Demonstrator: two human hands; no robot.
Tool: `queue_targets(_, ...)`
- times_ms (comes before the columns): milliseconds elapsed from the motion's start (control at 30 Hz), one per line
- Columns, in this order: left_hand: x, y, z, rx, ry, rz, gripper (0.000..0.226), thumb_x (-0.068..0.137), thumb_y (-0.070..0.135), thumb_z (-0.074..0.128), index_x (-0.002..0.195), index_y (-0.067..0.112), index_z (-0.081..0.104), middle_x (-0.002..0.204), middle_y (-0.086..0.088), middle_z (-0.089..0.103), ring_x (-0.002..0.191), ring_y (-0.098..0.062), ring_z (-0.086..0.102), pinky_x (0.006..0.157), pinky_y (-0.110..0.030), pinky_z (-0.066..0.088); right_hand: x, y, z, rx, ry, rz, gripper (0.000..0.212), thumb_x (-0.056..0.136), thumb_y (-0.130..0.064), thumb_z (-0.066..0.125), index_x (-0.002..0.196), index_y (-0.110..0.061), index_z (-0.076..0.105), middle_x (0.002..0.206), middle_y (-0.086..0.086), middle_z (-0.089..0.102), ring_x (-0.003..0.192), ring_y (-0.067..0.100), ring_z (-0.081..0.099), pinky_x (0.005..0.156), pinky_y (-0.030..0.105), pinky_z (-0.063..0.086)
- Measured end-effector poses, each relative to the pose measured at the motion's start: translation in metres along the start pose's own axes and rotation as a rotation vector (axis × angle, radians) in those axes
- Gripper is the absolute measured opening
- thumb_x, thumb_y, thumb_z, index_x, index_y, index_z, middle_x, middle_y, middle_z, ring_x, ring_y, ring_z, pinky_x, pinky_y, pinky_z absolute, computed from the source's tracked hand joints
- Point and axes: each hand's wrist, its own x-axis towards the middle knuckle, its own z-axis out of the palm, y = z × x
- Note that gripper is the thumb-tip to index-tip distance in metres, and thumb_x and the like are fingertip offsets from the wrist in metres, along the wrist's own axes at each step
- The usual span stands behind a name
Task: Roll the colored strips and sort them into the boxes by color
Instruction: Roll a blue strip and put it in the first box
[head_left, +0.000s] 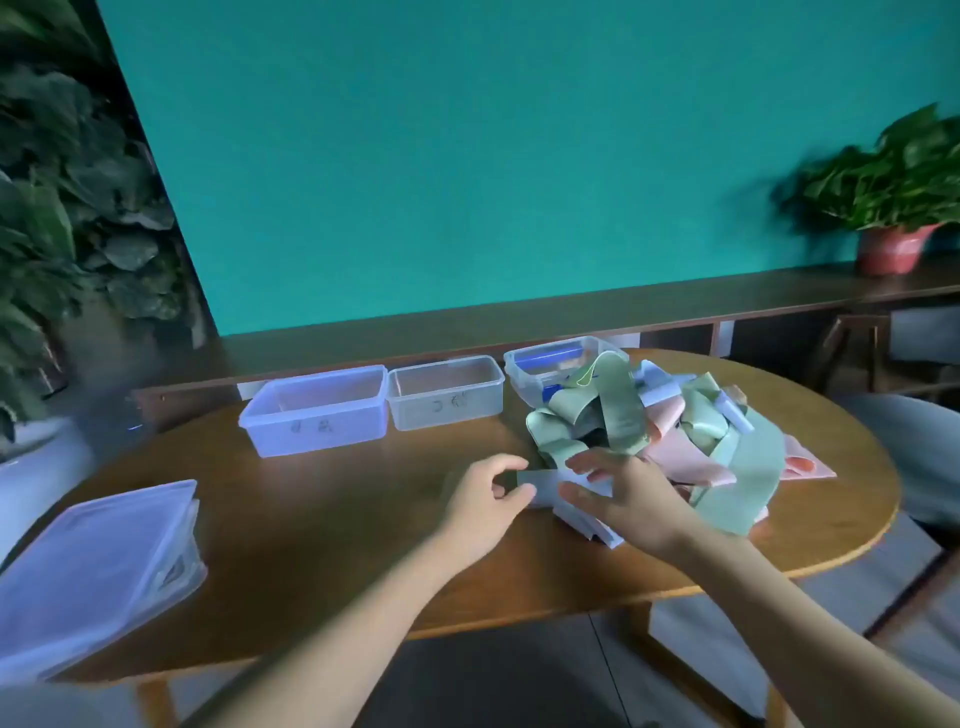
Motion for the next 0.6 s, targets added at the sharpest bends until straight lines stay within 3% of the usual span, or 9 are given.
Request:
queue_targets(100,0.021,-0.014,0.02,-0.096,0.056,-0.021,0.024,0.09,0.033,0.071,0.114,0.03,0.073,0.103,0.015,0.072,0.085,0.002,0.065,0.074,-0.011,0.048,0.014,0.022,0.011,0.006,-0.012,0.021,0.05,0.09,-0.062,0.062,0.131,-0.033,0.061,0.12,-0.012,0.065,0.112,0.009,0.06,0.094,0.028,0.048)
queue_targets(200,0.041,-0.023,0.035,-0.134,0.072,-0.006,0.02,0.086,0.021,0.075,0.104,0.028,0.079,0.095,0.015,0.074,0.085,0.006,0.064,0.074,-0.007,0.046,0.023,0.036,0.013,0.024,-0.033,-0.007,0.051,0.089,-0.06,0.065,0.132,-0.033,0.06,0.117,-0.014,0.062,0.108,0.002,0.056,0.087,0.009,0.041)
queue_targets(267,0.055,-0.024,0.038,-0.177,0.05,-0.007,0.023,0.085,0.015,0.075,0.101,0.031,0.079,0.093,0.017,0.075,0.085,0.006,0.066,0.076,-0.007,0.046,0.026,0.04,0.009,0.037,0.0,-0.018,0.051,0.089,-0.058,0.067,0.132,-0.031,0.061,0.114,-0.015,0.062,0.104,-0.001,0.054,0.085,0.004,0.038)
queue_targets(400,0.064,-0.029,0.037,-0.458,0.099,-0.024,0.029,0.083,0.002,0.077,0.094,0.029,0.078,0.089,0.007,0.077,0.086,-0.009,0.07,0.082,-0.023,0.053,0.028,0.046,0.01,0.049,0.055,-0.061,0.046,0.089,-0.052,0.069,0.129,-0.03,0.064,0.111,-0.015,0.065,0.103,-0.003,0.057,0.092,0.013,0.041)
queue_targets(500,0.061,-0.025,0.035,-0.544,0.162,0.005,0.028,0.082,-0.002,0.077,0.094,0.024,0.078,0.089,0.002,0.076,0.082,-0.008,0.067,0.079,-0.023,0.053,0.032,0.041,0.011,0.041,0.134,-0.088,0.038,0.089,-0.046,0.073,0.121,-0.027,0.069,0.103,-0.014,0.066,0.093,-0.008,0.057,0.078,0.004,0.038)
queue_targets(600,0.06,-0.016,0.028,-0.589,0.238,0.043,0.029,0.083,-0.004,0.075,0.098,0.021,0.076,0.093,0.006,0.076,0.086,-0.006,0.069,0.08,-0.018,0.054,0.041,0.029,0.009,0.067,0.229,-0.099,0.028,0.089,-0.033,0.076,0.115,-0.023,0.074,0.092,-0.016,0.063,0.08,-0.011,0.057,0.07,0.006,0.041)
